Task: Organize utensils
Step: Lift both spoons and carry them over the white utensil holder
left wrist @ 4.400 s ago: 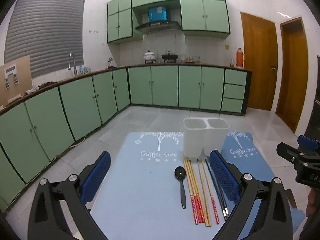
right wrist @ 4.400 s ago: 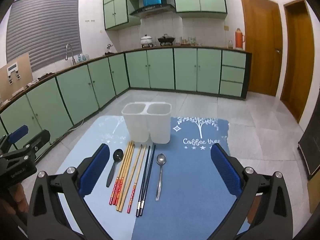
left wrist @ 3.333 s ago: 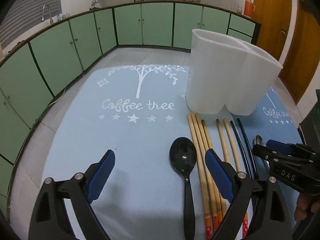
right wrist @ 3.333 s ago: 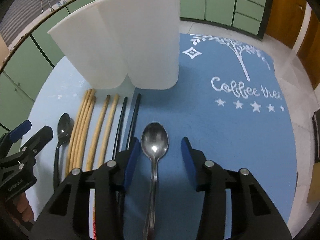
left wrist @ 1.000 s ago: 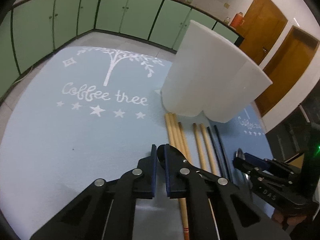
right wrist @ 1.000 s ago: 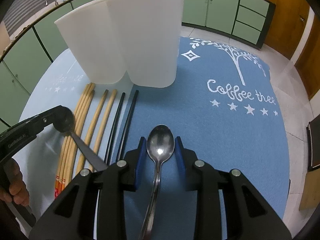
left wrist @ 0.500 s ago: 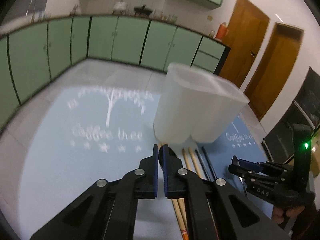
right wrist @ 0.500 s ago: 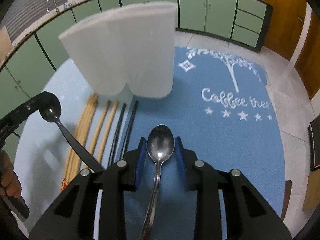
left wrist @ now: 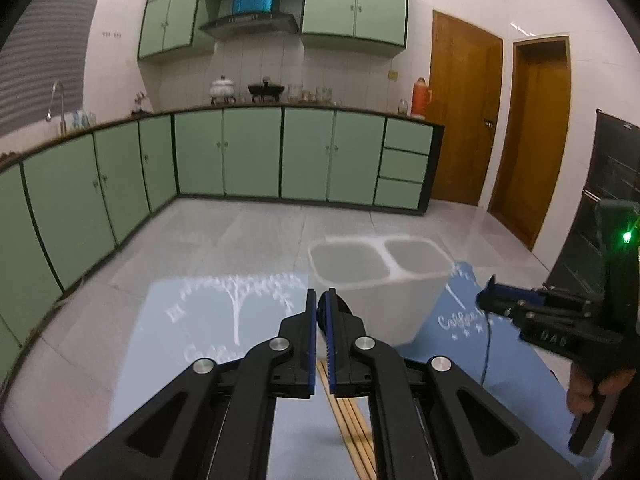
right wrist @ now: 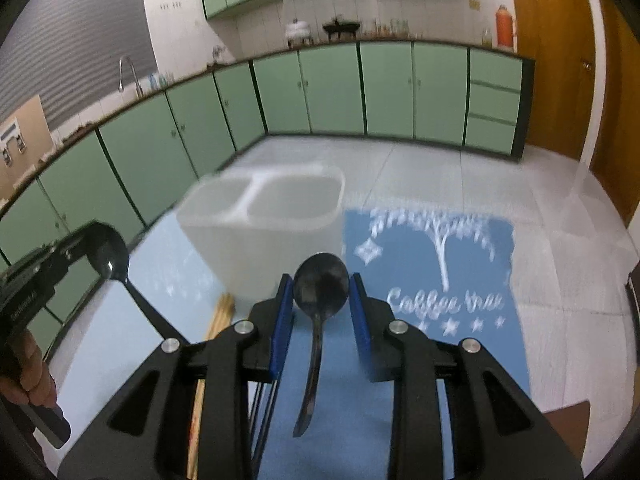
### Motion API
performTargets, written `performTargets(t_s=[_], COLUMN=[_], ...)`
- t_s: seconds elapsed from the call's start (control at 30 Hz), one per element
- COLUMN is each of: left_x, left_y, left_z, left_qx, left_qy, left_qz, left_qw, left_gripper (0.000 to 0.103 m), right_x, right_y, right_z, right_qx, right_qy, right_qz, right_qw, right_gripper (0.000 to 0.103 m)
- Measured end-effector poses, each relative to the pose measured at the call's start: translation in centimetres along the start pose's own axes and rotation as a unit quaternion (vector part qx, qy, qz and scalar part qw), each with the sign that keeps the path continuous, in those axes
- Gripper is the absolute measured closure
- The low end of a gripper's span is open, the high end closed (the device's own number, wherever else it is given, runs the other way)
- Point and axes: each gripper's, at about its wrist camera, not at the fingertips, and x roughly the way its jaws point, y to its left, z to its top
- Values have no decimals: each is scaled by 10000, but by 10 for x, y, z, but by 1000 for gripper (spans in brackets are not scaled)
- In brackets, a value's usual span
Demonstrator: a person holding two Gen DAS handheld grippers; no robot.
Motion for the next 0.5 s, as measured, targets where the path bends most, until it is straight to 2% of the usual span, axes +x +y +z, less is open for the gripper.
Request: performTargets(t_s=[0.3, 0.5], left_x=[-18, 1], left_y=[-3, -8], left_z=[59, 86], left_qx=[291, 462], left_qy=[-713, -925], left_qz=[233, 409], left_qw=[9968, 9938], left_gripper=[99, 99], right_x=[-24, -20], right_y=[-6, -4], right_z=[61, 96], right_qx=[-84, -157], right_qy=[-741, -1080], right_qz=[71, 114], right_qw=[9972, 9940], right_gripper=[76, 76])
